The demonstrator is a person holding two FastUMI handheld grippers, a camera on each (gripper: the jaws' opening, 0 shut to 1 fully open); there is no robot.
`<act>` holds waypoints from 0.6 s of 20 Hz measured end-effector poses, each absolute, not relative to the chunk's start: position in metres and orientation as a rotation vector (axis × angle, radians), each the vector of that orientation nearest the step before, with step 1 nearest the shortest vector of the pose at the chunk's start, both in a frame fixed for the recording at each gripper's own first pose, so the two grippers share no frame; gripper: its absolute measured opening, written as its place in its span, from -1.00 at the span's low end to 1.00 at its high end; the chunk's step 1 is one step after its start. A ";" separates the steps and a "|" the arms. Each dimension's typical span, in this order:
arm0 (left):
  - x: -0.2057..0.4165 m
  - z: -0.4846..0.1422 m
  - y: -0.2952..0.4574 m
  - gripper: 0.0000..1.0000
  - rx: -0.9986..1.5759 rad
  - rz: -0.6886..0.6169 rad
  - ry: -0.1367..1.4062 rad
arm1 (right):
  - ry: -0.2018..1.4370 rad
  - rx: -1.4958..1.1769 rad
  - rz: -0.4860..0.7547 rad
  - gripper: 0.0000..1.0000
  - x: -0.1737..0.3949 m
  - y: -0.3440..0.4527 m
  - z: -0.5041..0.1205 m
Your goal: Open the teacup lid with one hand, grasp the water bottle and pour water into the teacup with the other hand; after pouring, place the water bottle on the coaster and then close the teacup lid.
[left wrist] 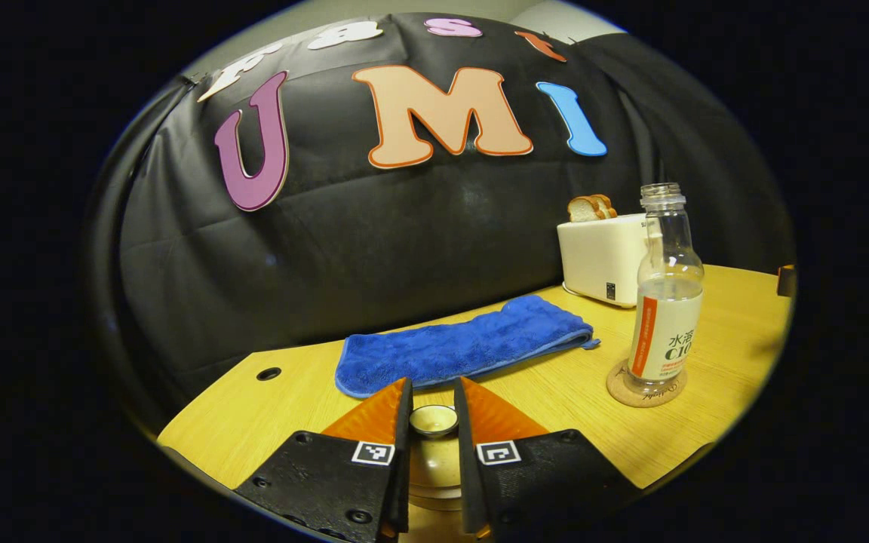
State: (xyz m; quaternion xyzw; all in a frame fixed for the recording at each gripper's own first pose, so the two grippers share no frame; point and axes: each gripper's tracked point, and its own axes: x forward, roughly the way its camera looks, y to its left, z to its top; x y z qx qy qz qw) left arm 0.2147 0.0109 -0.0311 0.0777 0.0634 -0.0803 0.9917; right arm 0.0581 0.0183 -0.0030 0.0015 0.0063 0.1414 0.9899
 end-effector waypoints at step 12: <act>0.209 -0.023 0.017 0.53 0.130 -0.134 0.082 | 0.015 0.003 0.276 0.87 0.059 0.018 -0.003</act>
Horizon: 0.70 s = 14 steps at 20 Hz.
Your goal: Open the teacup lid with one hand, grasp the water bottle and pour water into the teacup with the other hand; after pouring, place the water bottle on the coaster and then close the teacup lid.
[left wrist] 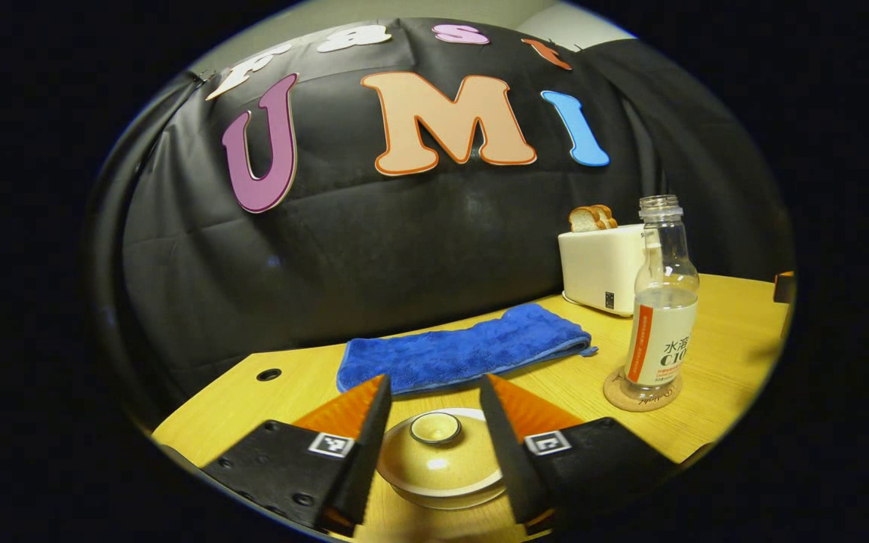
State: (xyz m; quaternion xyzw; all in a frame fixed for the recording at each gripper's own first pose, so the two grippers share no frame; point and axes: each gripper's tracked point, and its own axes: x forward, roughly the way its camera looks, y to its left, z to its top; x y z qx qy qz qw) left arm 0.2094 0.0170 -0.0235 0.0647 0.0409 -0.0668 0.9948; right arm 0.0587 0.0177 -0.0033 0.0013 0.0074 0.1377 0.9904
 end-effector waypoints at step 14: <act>0.090 -0.008 0.016 0.94 -0.054 0.016 0.003 | 0.003 0.005 0.107 1.00 0.054 -0.006 -0.002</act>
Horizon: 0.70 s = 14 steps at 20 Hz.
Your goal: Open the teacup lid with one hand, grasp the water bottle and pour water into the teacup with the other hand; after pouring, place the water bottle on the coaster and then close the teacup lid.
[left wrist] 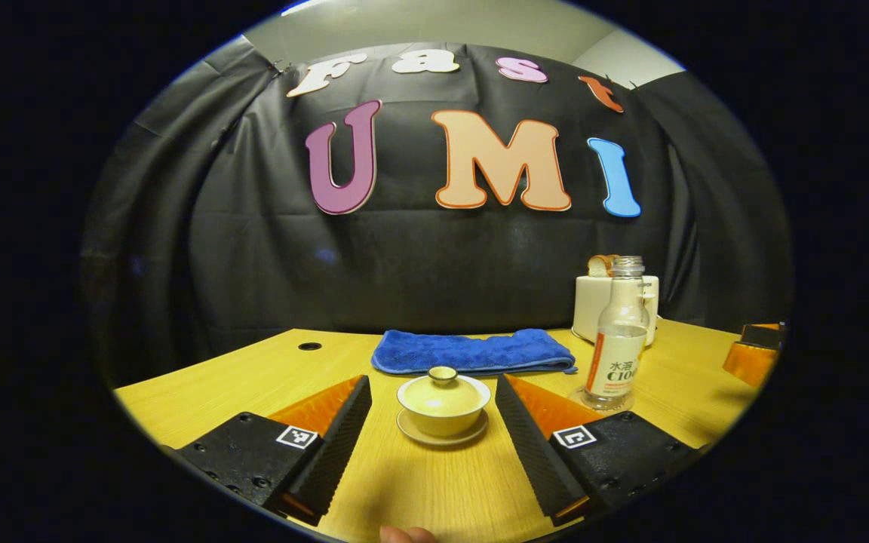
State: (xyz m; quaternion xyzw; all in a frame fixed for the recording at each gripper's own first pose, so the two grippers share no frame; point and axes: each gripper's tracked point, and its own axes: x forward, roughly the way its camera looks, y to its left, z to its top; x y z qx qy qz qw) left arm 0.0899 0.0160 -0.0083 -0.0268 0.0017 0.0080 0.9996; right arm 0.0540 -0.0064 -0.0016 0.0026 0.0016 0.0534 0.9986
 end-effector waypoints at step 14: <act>-0.006 -0.004 -0.026 0.94 -0.049 0.019 0.002 | 0.010 0.007 0.088 0.96 -0.007 0.029 -0.002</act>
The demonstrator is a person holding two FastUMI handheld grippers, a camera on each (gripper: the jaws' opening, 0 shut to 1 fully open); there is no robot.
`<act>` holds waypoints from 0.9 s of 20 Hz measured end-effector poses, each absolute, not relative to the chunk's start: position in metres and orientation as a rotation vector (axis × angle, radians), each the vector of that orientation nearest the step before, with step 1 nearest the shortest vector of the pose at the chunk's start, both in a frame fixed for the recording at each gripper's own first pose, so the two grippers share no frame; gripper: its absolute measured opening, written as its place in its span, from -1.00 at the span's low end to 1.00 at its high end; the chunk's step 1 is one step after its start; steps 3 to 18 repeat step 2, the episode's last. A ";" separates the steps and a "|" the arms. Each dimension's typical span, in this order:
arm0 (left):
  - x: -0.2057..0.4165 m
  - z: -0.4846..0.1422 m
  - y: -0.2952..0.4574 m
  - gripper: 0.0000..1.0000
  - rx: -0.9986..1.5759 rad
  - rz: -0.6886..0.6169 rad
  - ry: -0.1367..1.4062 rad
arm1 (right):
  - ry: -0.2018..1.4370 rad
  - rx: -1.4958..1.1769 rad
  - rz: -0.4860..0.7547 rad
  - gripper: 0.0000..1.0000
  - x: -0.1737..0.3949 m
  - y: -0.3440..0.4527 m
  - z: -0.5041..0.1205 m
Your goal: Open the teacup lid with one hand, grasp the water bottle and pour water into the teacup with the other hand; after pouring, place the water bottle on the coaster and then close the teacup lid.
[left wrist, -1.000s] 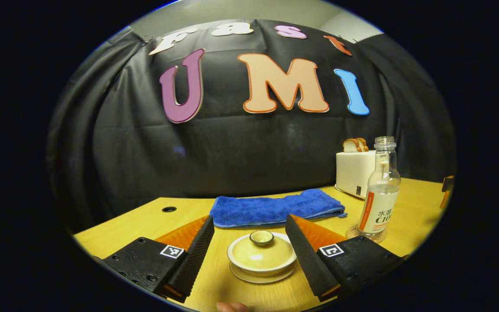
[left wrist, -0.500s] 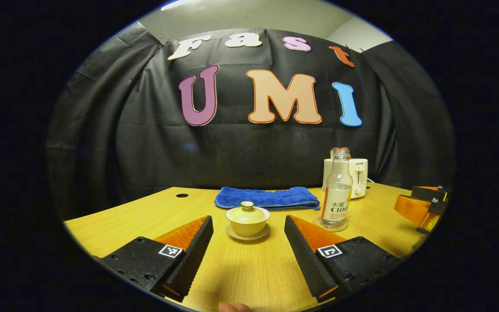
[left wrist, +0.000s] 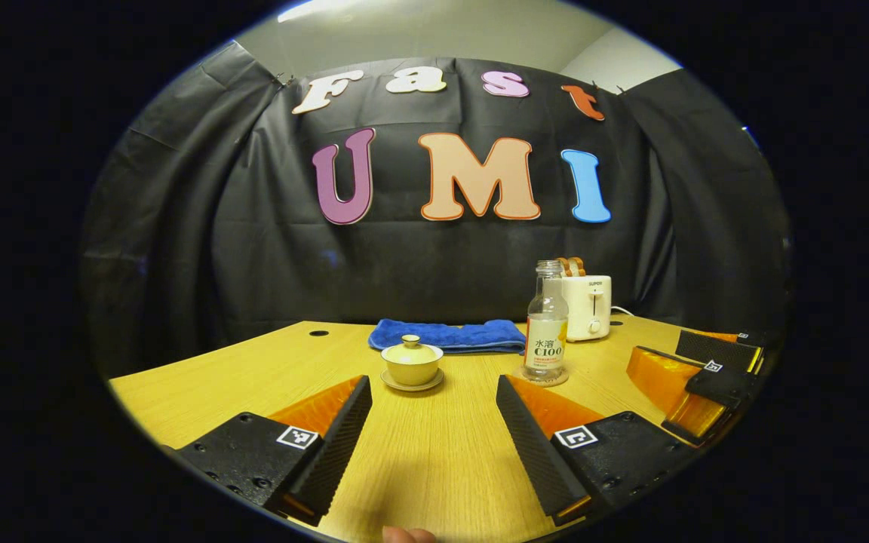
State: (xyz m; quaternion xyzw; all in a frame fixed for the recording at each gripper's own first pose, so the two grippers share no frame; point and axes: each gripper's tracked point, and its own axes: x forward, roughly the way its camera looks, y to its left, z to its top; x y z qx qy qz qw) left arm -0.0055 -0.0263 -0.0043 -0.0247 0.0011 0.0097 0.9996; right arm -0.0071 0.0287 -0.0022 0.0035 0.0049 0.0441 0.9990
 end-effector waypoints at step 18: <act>-0.012 -0.004 -0.030 0.94 -0.049 0.014 0.000 | 0.003 0.006 0.088 0.87 -0.014 0.031 -0.001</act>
